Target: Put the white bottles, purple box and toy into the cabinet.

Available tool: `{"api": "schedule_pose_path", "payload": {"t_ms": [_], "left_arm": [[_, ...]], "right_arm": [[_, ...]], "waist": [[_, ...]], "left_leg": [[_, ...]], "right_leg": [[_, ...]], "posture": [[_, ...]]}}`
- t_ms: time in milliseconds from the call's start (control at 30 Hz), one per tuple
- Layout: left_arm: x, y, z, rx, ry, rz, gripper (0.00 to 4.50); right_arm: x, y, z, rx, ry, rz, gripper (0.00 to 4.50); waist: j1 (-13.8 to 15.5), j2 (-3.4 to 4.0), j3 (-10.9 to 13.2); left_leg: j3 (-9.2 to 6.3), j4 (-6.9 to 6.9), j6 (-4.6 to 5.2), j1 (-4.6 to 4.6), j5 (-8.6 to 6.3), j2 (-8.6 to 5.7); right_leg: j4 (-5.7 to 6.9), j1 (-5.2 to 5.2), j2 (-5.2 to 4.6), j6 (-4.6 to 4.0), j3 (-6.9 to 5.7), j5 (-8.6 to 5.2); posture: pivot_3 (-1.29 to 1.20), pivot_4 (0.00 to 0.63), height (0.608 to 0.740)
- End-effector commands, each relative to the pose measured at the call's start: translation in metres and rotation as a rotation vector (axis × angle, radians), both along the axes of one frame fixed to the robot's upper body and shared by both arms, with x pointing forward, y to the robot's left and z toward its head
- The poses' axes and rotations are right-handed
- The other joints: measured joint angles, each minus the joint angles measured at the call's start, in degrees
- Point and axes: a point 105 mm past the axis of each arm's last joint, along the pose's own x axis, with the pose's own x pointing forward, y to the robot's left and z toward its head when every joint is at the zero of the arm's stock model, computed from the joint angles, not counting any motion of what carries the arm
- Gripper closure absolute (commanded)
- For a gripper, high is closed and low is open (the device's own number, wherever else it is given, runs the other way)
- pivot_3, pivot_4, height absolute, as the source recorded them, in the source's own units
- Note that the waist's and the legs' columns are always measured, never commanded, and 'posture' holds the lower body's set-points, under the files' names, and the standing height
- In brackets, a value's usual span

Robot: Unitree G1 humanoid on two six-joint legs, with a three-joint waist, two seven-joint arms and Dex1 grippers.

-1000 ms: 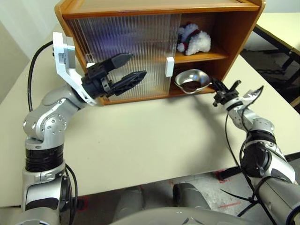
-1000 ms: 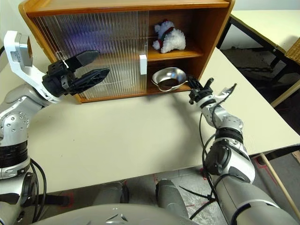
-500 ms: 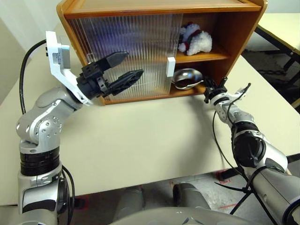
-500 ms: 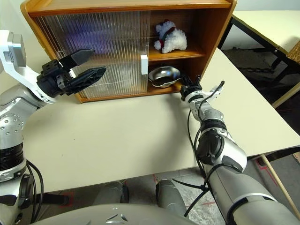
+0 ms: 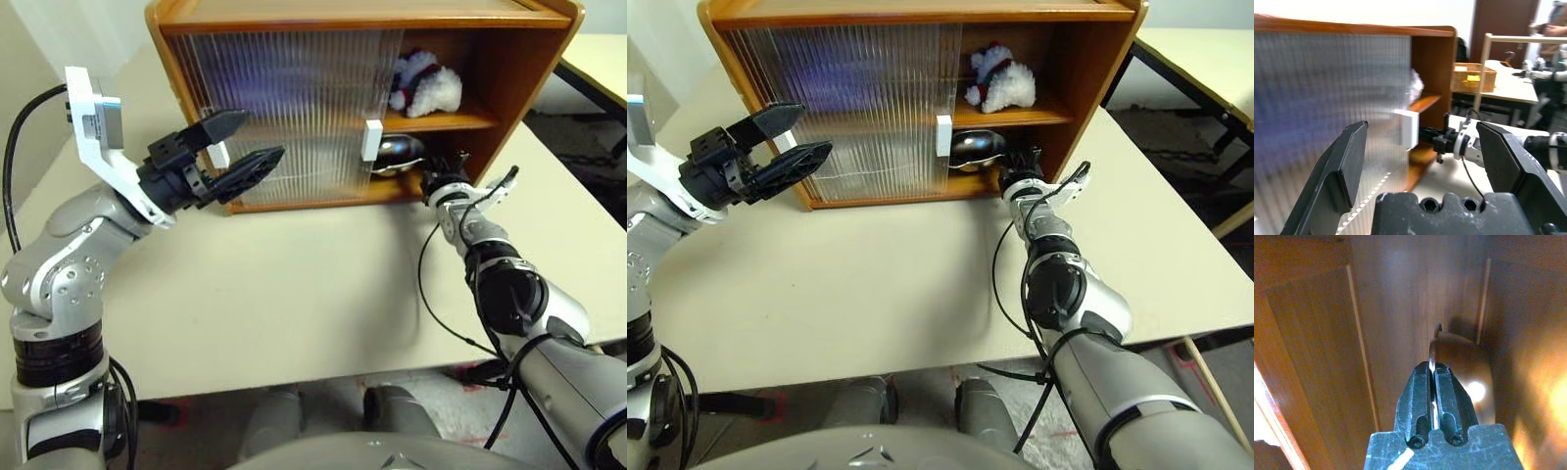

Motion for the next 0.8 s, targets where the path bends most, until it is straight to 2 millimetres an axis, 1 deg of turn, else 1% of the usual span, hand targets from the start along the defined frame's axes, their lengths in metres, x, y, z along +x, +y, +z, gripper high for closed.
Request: {"api": "schedule_pose_path", "payload": {"t_ms": [33, 200, 467, 533, 567, 633, 800], "left_arm": [[-0.005, -0.001, 0.0, 0.006, 0.002, -0.004, 0.0], [-0.003, -0.002, 0.0, 0.003, 0.0, -0.008, 0.0], [0.0, -0.005, 0.001, 0.003, 0.0, -0.03, 0.0], [0.0, -0.005, 0.001, 0.003, -0.001, -0.033, 0.0], [0.001, -0.006, 0.001, 0.003, -0.001, -0.034, 0.0], [0.001, -0.006, 0.001, 0.003, -0.002, -0.036, 0.0], [0.002, -0.006, 0.001, 0.002, -0.002, -0.038, 0.0]], "right_arm": [[0.001, -0.007, 0.001, -0.012, 0.012, -0.036, 4.48], [-0.003, -0.022, -0.006, -0.037, 0.045, -0.089, 4.48], [-0.006, -0.031, -0.011, -0.066, 0.072, -0.119, 4.48], [-0.006, -0.031, -0.016, -0.097, 0.106, -0.116, 3.87], [-0.006, -0.031, -0.017, -0.108, 0.118, -0.116, 3.66], [-0.007, -0.032, -0.019, -0.126, 0.132, -0.117, 2.99], [-0.007, -0.032, -0.021, -0.133, 0.155, -0.117, 1.07]], "waist": [[0.68, 0.0, 0.0], [1.28, 0.0, -0.01], [0.94, 0.0, -0.02], [0.84, 0.0, -0.04], [0.8, 0.0, -0.04], [0.77, 0.0, -0.05], [0.77, -0.01, -0.06]], "left_leg": [[0.0, 0.0, -0.01, 0.0, 0.0, 0.0], [0.01, 0.0, -0.04, 0.0, 0.0, 0.0], [0.02, 0.0, -0.05, 0.01, 0.0, 0.0], [0.02, 0.0, -0.05, 0.01, 0.01, 0.0], [0.02, 0.0, -0.05, 0.01, 0.01, 0.0], [0.02, 0.0, -0.05, 0.01, 0.01, 0.0], [0.03, 0.0, -0.06, 0.02, 0.02, 0.0]], "right_leg": [[0.0, 0.0, 0.0, -0.01, 0.0, -0.01], [-0.04, -0.04, 0.0, -0.06, -0.03, -0.03], [-0.03, -0.04, 0.01, -0.09, -0.02, -0.05], [-0.02, -0.04, 0.01, -0.09, -0.02, -0.05], [-0.01, -0.04, 0.01, -0.09, -0.02, -0.05], [-0.01, -0.04, 0.01, -0.1, -0.01, -0.05], [-0.02, -0.05, 0.01, -0.12, -0.01, -0.06]], "posture": [[0.31, 0.004, 0.74], [0.3, 0.001, 0.74], [0.28, 0.0, 0.74], [0.28, 0.0, 0.74], [0.27, 0.0, 0.74], [0.27, 0.0, 0.74], [0.27, 0.0, 0.74]]}}
